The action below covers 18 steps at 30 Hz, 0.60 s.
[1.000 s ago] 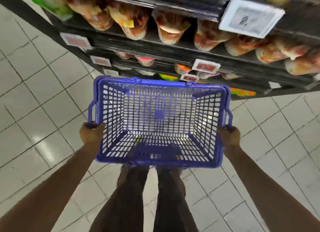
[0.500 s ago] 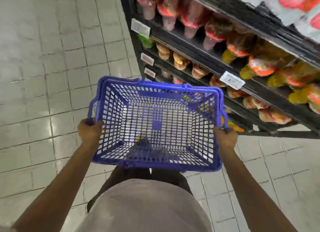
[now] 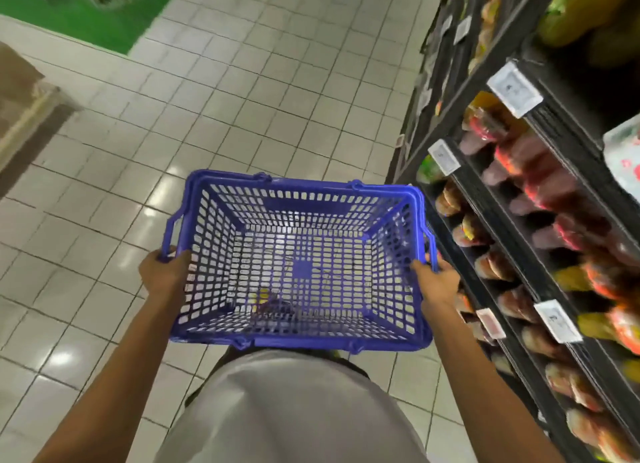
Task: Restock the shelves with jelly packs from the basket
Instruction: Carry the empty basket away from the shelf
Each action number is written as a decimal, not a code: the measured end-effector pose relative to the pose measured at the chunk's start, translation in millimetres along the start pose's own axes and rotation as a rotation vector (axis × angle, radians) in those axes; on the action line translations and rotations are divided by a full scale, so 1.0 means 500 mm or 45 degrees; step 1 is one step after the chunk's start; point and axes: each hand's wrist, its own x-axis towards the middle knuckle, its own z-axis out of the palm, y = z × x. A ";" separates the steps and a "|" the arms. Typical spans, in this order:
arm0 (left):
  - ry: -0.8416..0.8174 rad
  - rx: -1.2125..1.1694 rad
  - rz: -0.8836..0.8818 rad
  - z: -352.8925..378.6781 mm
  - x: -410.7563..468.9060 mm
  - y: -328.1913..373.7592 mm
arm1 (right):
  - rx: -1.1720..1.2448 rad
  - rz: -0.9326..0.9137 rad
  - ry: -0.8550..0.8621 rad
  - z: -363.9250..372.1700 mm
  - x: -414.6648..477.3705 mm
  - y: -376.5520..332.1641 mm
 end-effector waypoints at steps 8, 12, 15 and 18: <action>0.113 -0.171 -0.103 -0.073 0.184 0.068 | -0.090 -0.213 -0.126 0.265 -0.023 -0.193; 0.177 -0.271 -0.113 -0.095 0.279 0.125 | -0.106 -0.245 -0.201 0.391 -0.028 -0.290; 0.221 -0.300 -0.122 -0.103 0.342 0.169 | -0.070 -0.289 -0.202 0.478 -0.039 -0.357; 0.248 -0.320 -0.152 -0.099 0.404 0.207 | -0.073 -0.271 -0.236 0.557 -0.031 -0.414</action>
